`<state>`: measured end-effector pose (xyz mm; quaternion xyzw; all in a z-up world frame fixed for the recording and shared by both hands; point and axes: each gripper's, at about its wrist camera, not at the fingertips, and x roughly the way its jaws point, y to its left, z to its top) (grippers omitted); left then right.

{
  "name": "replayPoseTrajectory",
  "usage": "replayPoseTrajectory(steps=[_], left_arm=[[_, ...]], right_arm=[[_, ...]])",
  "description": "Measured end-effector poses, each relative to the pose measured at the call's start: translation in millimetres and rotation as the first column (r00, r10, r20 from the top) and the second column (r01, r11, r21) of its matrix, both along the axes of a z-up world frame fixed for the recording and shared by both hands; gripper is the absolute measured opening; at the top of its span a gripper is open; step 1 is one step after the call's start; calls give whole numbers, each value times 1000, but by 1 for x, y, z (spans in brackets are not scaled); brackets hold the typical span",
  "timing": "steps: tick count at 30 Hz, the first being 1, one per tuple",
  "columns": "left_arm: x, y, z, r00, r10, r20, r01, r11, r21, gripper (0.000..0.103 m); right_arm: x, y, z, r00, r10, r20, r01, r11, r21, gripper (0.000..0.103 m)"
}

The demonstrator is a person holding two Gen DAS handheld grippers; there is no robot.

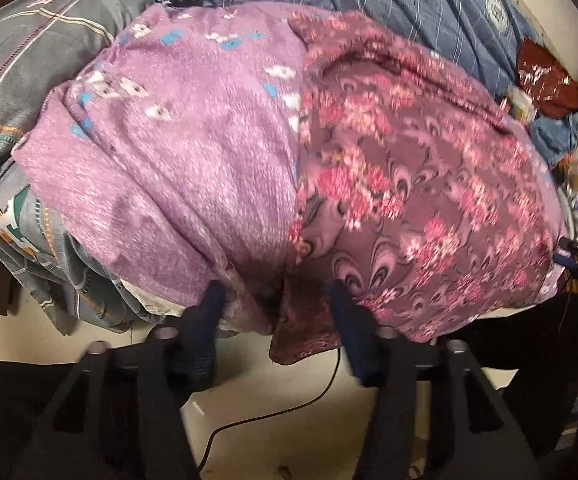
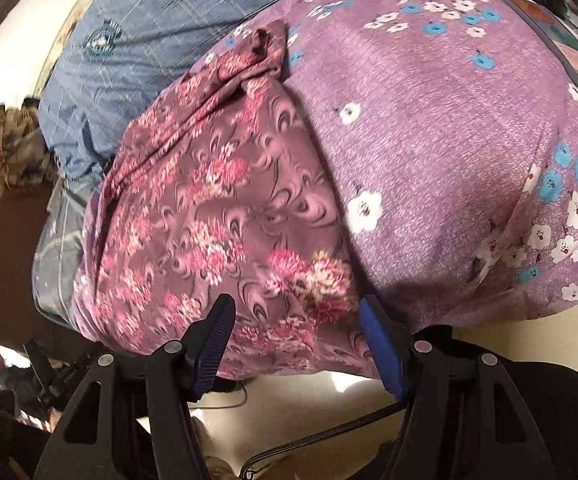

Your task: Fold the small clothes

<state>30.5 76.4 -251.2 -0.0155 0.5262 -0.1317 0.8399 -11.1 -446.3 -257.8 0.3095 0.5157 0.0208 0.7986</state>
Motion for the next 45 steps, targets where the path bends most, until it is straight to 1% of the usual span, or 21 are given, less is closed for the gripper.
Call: replayPoseTrajectory(steps=[2, 4, 6, 10, 11, 13, 14, 15, 19, 23, 25, 26, 28, 29, 30, 31, 33, 35, 38, 41, 45], left_arm=[[1, -5, -10, 999, -12, -37, 12, 1000, 3, 62], [4, -12, -24, 993, -50, -104, 49, 999, -16, 62], [7, -14, -33, 989, -45, -144, 42, 999, -24, 62], [12, -15, -43, 983, -64, -174, 46, 993, -107, 61], [12, -16, -46, 981, -73, -177, 52, 991, -120, 58], [14, -18, -51, 977, -88, -194, 59, 987, -147, 44], [14, -18, -54, 975, -88, -203, 58, 987, -149, 33], [15, -18, -57, 972, -90, -216, 57, 986, -156, 28], [16, -24, -61, 967, -112, -230, 72, 982, -175, 28], [12, -37, -60, 960, -173, -219, 136, 975, -176, 29], [13, -39, -63, 956, -182, -230, 141, 973, -185, 29], [14, -38, -65, 954, -183, -238, 137, 971, -198, 28], [16, -35, -67, 952, -182, -247, 123, 964, -235, 15], [17, -35, -68, 952, -185, -245, 122, 960, -252, 8], [17, -34, -68, 952, -190, -241, 124, 956, -265, 7], [17, -35, -66, 952, -199, -234, 131, 951, -279, 5], [16, -37, -63, 950, -218, -223, 145, 942, -302, 3], [13, -39, -56, 949, -237, -210, 161, 932, -326, 3], [10, -42, -44, 940, -273, -204, 179, 905, -385, 2], [7, -44, -21, 931, -319, -177, 208, 863, -461, 2], [14, -40, 34, 932, -355, -67, 260, 788, -558, 1]], right_arm=[[-1, -1, -3, 1000, 5, -8, -5, 1000, -2, 67], [0, -5, -6, 1000, 1, -14, -1, 1000, -1, 67], [0, -8, -9, 1000, -1, -24, 1, 1000, 0, 67], [2, -13, -17, 999, -5, -49, 6, 1000, 21, 67], [2, -14, -19, 999, -3, -53, 4, 1000, 24, 67], [5, -14, -20, 999, 6, -53, -4, 1000, 29, 67], [6, -14, -21, 998, 10, -57, -8, 1000, 28, 67], [8, -13, -21, 998, 17, -63, -15, 1000, 25, 67], [12, -12, -23, 995, 54, -78, -53, 998, 20, 67], [16, -11, -29, 991, 88, -105, -87, 996, 14, 67], [18, -7, -37, 984, 116, -138, -115, 993, 14, 67], [18, -7, -40, 981, 124, -147, -124, 992, 11, 67], [19, -3, -46, 974, 145, -173, -147, 989, 2, 65], [19, -2, -48, 972, 152, -178, -154, 988, 7, 57], [20, 0, -52, 969, 161, -188, -161, 987, 13, 40], [21, 2, -56, 964, 164, -209, -167, 986, 6, 31], [22, 6, -61, 958, 170, -232, -176, 984, -5, 7], [22, 12, -56, 959, 191, -211, -193, 981, 8, 6], [16, 22, -33, 966, 230, -120, -219, 971, 97, 6], [10, 27, 0, 967, 253, 9, -250, 951, 179, 6], [21, 16, 48, 957, 220, 188, -267, 923, 278, 6]])
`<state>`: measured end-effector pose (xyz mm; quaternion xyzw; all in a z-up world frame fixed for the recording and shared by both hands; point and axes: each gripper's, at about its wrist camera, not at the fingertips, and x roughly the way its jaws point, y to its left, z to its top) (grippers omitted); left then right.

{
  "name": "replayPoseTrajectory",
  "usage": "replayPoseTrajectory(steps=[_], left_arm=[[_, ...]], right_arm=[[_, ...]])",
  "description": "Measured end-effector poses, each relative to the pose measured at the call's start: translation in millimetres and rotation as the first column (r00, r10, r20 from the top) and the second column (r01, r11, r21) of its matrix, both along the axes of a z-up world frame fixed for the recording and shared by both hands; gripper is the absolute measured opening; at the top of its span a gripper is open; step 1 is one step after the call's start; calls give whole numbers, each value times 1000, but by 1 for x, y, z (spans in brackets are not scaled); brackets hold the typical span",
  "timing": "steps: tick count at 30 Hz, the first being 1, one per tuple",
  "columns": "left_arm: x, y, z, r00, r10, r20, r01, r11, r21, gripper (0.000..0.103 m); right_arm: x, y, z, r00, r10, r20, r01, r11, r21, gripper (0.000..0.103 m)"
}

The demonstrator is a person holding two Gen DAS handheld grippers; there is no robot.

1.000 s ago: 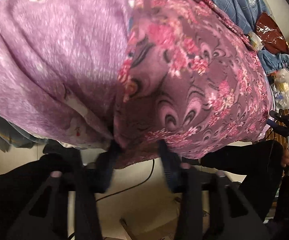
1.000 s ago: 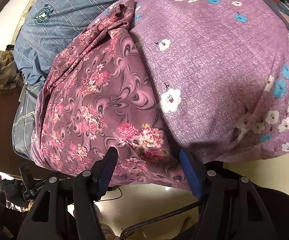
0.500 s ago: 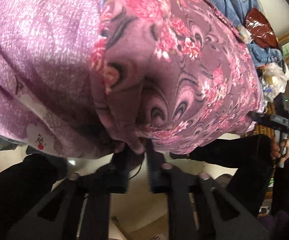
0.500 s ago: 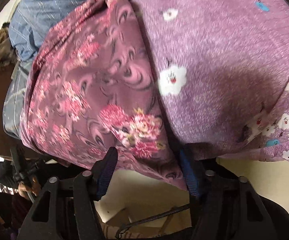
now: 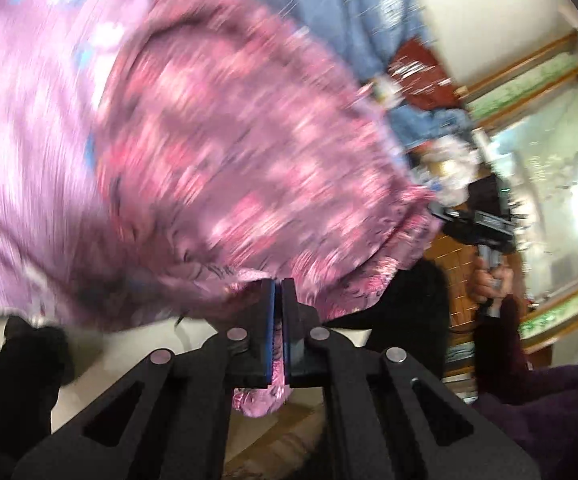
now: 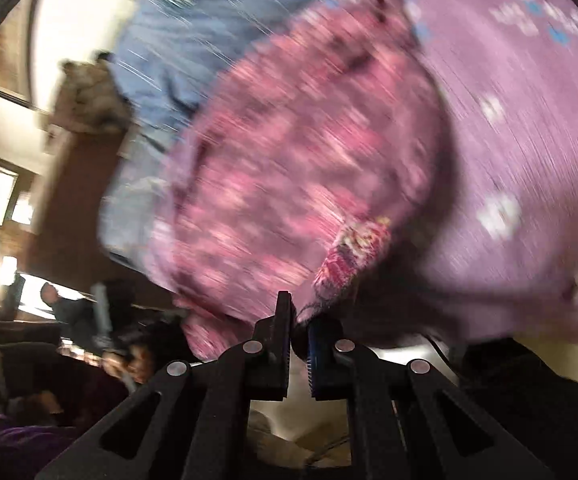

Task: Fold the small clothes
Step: 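Fold the shirt side over with the left tool while the right tool holds the hem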

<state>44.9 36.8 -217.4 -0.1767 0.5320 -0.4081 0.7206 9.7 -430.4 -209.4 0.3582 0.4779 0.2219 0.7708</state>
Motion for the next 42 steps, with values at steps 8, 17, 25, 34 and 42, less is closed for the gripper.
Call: replayPoseTrajectory(steps=[8, 17, 25, 34, 42], left_arm=[[57, 14, 79, 989, 72, 128, -58, 992, -110, 1], [33, 20, 7, 991, 131, 34, -135, 977, 163, 36], [-16, -11, -55, 986, 138, -94, -114, 968, 225, 57], [-4, -20, -94, 974, 175, -140, -145, 969, 202, 52], [-5, -29, -90, 983, 97, -159, -82, 992, 100, 4]], right_arm=[[50, -34, 48, 982, -109, 154, 93, 990, 109, 6], [78, -61, -2, 980, -199, 23, 196, 976, 90, 6], [64, -71, -20, 979, -204, -20, 205, 977, 65, 15], [71, -53, -30, 981, -173, -85, 172, 985, -22, 47], [63, -57, -25, 982, -161, -95, 154, 985, -76, 66]])
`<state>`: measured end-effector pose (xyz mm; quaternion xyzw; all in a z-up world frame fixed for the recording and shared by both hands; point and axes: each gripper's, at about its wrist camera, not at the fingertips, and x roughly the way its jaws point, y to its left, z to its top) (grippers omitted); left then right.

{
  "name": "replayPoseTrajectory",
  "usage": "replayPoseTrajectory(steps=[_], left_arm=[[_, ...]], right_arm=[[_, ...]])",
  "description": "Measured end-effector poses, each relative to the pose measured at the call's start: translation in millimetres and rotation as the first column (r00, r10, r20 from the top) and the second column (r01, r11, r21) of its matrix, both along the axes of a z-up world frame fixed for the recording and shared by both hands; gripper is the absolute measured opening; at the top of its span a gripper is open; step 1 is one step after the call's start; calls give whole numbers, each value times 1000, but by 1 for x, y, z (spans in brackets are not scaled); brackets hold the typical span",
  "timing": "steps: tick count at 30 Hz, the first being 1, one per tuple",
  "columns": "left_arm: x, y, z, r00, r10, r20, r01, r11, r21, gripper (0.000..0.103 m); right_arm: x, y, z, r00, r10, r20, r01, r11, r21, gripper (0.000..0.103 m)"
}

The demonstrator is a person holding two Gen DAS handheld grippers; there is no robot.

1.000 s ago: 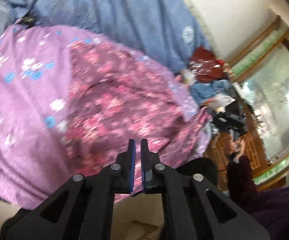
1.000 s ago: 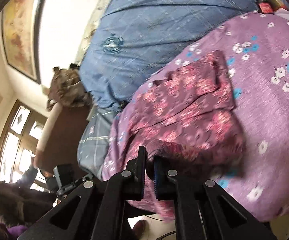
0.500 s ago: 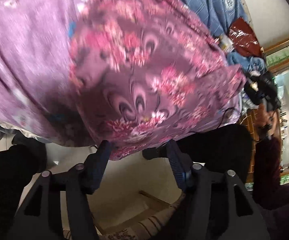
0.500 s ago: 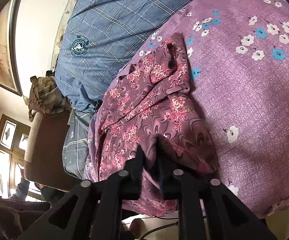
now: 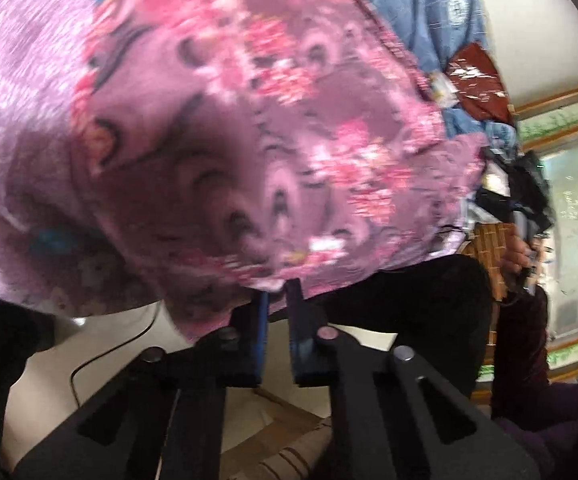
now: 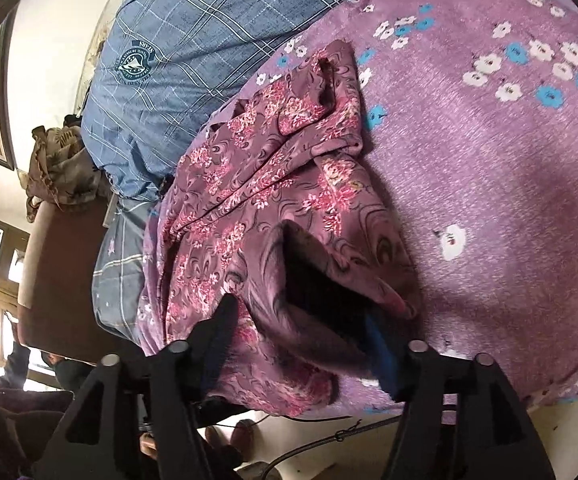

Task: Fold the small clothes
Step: 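Fold the shirt side over with the left tool while the right tool holds the hem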

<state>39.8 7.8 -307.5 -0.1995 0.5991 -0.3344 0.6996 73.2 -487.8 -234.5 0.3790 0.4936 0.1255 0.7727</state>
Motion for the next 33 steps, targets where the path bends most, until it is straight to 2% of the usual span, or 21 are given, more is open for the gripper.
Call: replayPoseTrajectory(steps=[3, 5, 7, 8, 9, 10, 11, 12, 15, 17, 21, 24, 27, 28, 30, 33], left_arm=[[-2, -3, 10, 999, -14, 30, 15, 999, -46, 3], [-2, 0, 13, 999, -1, 32, 2, 999, -36, 3], [-3, 10, 14, 999, 31, 18, -31, 999, -12, 3], [-4, 15, 16, 999, 48, 10, -48, 999, 7, 6], [-5, 19, 17, 998, 59, 4, -59, 998, 29, 16], [-5, 19, 17, 997, 72, 2, -72, 996, 48, 25], [-6, 23, 19, 996, 93, 6, -93, 993, 71, 49], [-9, 30, 22, 991, 131, 24, -133, 986, 99, 60], [-11, 41, 24, 983, 179, 42, -183, 975, 125, 62], [-12, 40, 23, 983, 180, 42, -184, 972, 145, 62], [-20, 30, 19, 992, 126, 5, -125, 981, 152, 64], [-28, 11, 24, 997, 74, -4, -73, 992, 99, 66], [-35, -7, 25, 999, 16, -28, -15, 999, 35, 71], [-37, -11, 24, 999, 11, -37, -10, 1000, 25, 71], [-38, -20, 24, 999, 17, -45, -17, 1000, 7, 71], [-37, -33, 33, 999, 15, 33, -16, 999, 32, 71]], right_arm=[[2, 1, -4, 1000, 18, -10, -18, 1000, -15, 70], [5, 6, -10, 999, 34, -30, -35, 999, -30, 70], [6, 17, -15, 997, 73, -27, -75, 996, -52, 64], [6, 22, -16, 995, 94, -24, -96, 993, -67, 40], [6, 30, -15, 992, 123, -28, -125, 989, -84, 9], [4, 35, -13, 990, 139, -32, -142, 985, -93, 8], [1, 39, -9, 988, 152, -28, -154, 984, -90, 8], [-3, 43, 0, 985, 172, -2, -172, 984, -42, 8], [-16, 46, 34, 975, 188, 118, -194, 980, 43, 7], [-24, 45, 60, 961, 184, 208, -208, 973, 101, 7], [-42, 48, 117, 914, 157, 373, -231, 960, 162, 7], [-49, 51, 155, 874, 123, 469, -229, 958, 174, 7], [-50, 49, 175, 850, 65, 523, -199, 958, 204, 7], [-44, 50, 177, 851, 52, 523, -191, 958, 215, 7], [-34, 46, 172, 868, 19, 495, -169, 951, 261, 7], [-29, 45, 165, 887, 3, 461, -143, 953, 269, 7]])
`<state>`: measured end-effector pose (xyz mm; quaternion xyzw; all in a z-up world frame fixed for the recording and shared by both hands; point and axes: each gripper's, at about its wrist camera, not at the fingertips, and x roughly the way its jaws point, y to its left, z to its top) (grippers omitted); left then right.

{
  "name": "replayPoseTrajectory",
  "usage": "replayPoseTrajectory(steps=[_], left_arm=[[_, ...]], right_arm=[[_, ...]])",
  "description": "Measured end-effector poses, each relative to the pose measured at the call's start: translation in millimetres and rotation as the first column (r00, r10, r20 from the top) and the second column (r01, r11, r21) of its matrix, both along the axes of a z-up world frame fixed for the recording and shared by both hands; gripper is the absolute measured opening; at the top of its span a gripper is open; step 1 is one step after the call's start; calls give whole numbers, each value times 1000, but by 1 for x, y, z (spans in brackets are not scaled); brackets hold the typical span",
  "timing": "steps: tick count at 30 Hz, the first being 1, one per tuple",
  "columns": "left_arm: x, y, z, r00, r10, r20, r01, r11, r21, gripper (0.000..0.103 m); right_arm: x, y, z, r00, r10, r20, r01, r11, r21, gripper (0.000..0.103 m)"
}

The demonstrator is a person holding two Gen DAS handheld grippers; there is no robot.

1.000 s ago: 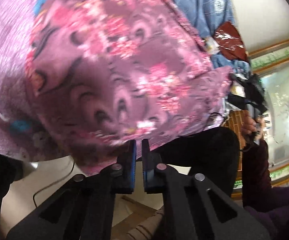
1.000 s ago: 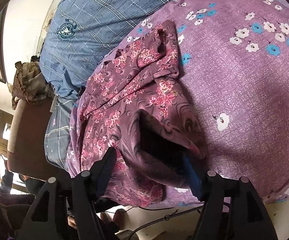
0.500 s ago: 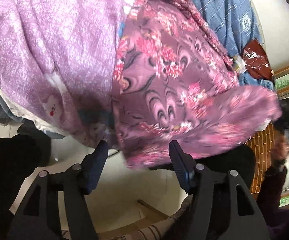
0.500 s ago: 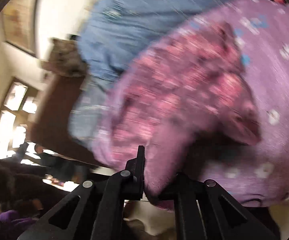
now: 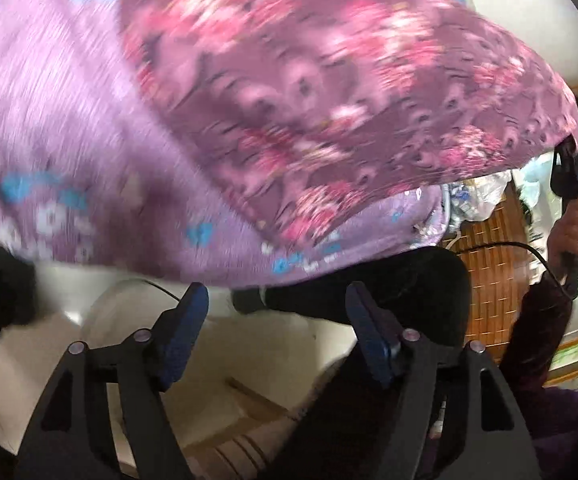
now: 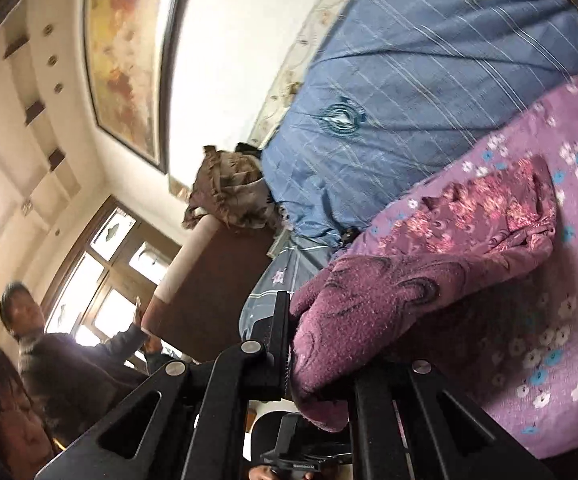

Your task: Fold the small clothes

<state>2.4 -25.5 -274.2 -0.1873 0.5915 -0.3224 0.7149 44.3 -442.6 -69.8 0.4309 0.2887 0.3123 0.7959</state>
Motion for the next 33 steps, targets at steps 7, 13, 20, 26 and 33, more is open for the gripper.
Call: replayPoseTrajectory(steps=[7, 13, 20, 26, 33], left_arm=[[14, -24, -14, 998, 48, 46, -51, 997, 63, 78], [16, -42, -27, 997, 75, 2, -75, 997, -10, 78], [22, -54, -53, 987, 107, -118, -120, 987, -107, 14], [23, -45, -33, 993, 94, -66, -107, 968, -227, 3], [41, -10, 32, 996, 84, 21, -69, 916, -395, 3]], right_arm=[[0, -14, -15, 999, -28, -44, 28, 1000, -5, 8], [2, -18, -21, 999, -16, -46, 15, 999, -28, 8], [-7, -24, -27, 999, -12, -52, 9, 999, -46, 8], [-18, -34, -28, 998, -36, -59, 32, 997, -69, 8], [-22, -41, -18, 997, -63, -53, 58, 994, -94, 8]])
